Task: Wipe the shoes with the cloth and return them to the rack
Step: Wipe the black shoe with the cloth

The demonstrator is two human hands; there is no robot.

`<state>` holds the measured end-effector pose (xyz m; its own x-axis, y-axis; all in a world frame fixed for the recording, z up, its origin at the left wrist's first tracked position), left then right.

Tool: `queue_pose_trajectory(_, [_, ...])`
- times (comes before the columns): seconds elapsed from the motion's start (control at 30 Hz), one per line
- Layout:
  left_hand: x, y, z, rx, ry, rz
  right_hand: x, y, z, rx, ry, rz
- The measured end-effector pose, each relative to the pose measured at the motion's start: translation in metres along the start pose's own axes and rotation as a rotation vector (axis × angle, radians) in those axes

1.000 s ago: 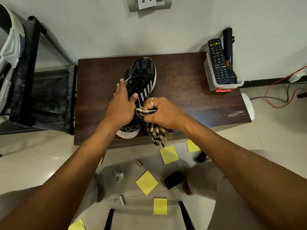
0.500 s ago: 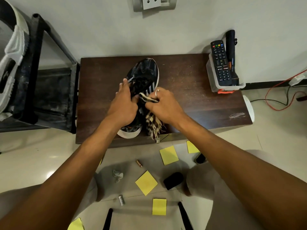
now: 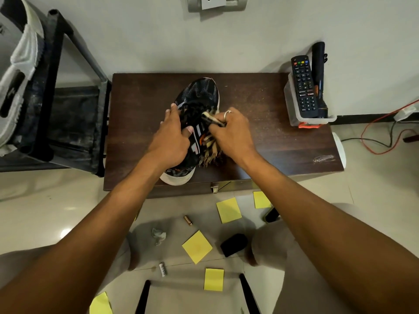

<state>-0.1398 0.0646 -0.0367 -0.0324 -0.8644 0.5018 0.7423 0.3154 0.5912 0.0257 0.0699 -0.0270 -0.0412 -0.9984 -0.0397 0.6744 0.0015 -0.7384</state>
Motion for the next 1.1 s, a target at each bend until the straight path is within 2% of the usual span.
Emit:
queue_pose_trajectory(0.17, [0.002, 0.0, 0.002, 0.025, 0.047, 0.017, 0.032, -0.018, -0.029, -0.166, -0.371, 0.028])
queue_pose_trajectory(0.27, [0.002, 0.0, 0.004, 0.034, 0.047, 0.018, 0.038, -0.022, -0.035, -0.225, -0.499, 0.052])
queue_pose_trajectory(0.33, [0.001, -0.001, 0.004, 0.026, 0.039, 0.015, 0.029, -0.017, -0.028, -0.214, -0.418, 0.014])
queue_pose_trajectory(0.47, [0.001, -0.001, 0.003, 0.011, 0.016, 0.003, 0.003, -0.003, -0.002, -0.085, -0.019, 0.008])
queue_pose_trajectory(0.53, [0.002, -0.001, 0.003, 0.018, 0.012, 0.006, -0.001, -0.001, 0.0, -0.032, 0.043, 0.012])
queue_pose_trajectory(0.6, [0.001, -0.001, 0.002, 0.024, 0.009, 0.006, 0.0, -0.005, -0.005, -0.019, -0.022, 0.031])
queue_pose_trajectory(0.77, [0.001, -0.002, 0.004, 0.046, 0.048, 0.026, 0.033, -0.027, -0.032, -0.161, -0.424, 0.085])
queue_pose_trajectory(0.9, [0.003, -0.004, 0.004, 0.068, 0.071, 0.039, 0.05, -0.025, -0.039, -0.248, -0.577, 0.067])
queue_pose_trajectory(0.97, [0.002, -0.004, 0.005, 0.07, 0.076, 0.047, 0.047, -0.014, -0.037, -0.311, -0.539, -0.018])
queue_pose_trajectory(1.1, [0.001, -0.005, 0.005, 0.12, 0.107, 0.077, 0.036, 0.002, -0.02, -0.358, -0.191, -0.148])
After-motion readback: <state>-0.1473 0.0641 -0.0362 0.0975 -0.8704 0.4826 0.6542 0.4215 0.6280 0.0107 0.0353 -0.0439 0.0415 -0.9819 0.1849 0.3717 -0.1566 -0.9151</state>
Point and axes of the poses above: each hand's wrist, its own x-axis away from the middle knuckle, its own z-axis out of the back of the hand, y = z × x, the point moved 9 cm from there along -x, towards the middle knuckle, and after that the axes turned 8 degrees about z, right-handed, at the moved point
